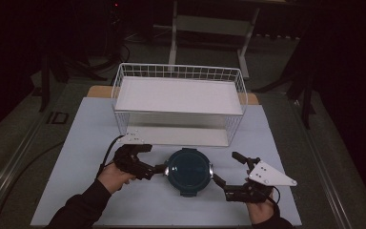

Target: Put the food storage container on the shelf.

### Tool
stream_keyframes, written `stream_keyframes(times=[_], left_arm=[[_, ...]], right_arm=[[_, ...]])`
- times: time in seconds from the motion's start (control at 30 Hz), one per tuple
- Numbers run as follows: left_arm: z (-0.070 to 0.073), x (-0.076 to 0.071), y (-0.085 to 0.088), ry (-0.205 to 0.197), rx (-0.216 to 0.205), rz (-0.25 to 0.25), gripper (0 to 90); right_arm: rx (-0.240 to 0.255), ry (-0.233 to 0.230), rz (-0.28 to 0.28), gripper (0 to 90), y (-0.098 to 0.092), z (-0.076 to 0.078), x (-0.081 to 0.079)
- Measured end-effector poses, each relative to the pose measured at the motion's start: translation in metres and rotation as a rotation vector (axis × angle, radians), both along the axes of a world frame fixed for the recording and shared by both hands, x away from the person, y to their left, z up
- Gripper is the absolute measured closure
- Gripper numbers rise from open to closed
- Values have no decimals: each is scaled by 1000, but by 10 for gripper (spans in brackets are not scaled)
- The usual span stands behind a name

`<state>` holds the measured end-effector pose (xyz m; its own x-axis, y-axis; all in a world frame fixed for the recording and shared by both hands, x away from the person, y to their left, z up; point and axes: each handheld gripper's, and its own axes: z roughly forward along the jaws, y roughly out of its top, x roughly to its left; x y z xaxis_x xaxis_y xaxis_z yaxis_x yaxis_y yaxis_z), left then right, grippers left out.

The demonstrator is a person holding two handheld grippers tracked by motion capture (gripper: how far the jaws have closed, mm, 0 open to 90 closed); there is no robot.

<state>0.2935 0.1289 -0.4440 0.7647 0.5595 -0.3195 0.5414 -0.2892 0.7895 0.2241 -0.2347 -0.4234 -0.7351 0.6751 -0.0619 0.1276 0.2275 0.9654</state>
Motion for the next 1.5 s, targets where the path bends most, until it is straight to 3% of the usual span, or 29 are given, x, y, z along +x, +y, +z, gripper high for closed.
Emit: stream_keyframes(times=[0.03,0.07,0.13,0.27,0.43,0.5,0.6,0.73,0.77,0.87,1.1,1.2,1.37,1.5], left_arm=[[0,0,0,0,0,0,28],[-4,3,-1,43,-26,16,28],[-7,4,-1,63,-31,17,28],[-18,12,-5,169,-57,29,18],[-31,20,-8,270,-20,36,3],[-35,22,-8,300,-19,50,4],[-42,26,-9,352,2,85,4],[-51,31,-7,439,-53,95,6],[-53,32,-6,459,-75,98,31],[-59,34,-7,510,-84,97,111],[-69,39,-4,605,-169,80,320],[-72,40,-5,637,-179,84,399],[-75,42,-7,662,-189,61,513],[-73,43,-8,650,-177,53,522]], right_arm=[[3,14,3,133,-1,1,1],[10,44,15,144,-1,1,3],[11,67,16,154,-2,1,4],[-8,51,8,136,0,-4,3],[-23,53,-1,102,4,-4,0],[-31,47,-31,99,5,-4,0],[-20,58,-31,96,5,-6,0],[-30,58,-20,97,5,-8,-1],[-32,55,-19,97,5,-9,-2],[-45,54,-9,99,7,-10,-3],[-57,63,-2,126,7,-13,-4],[-59,61,-7,129,6,-13,-4],[-62,57,-13,135,5,-13,-4],[-66,64,-13,140,5,-14,-4]])
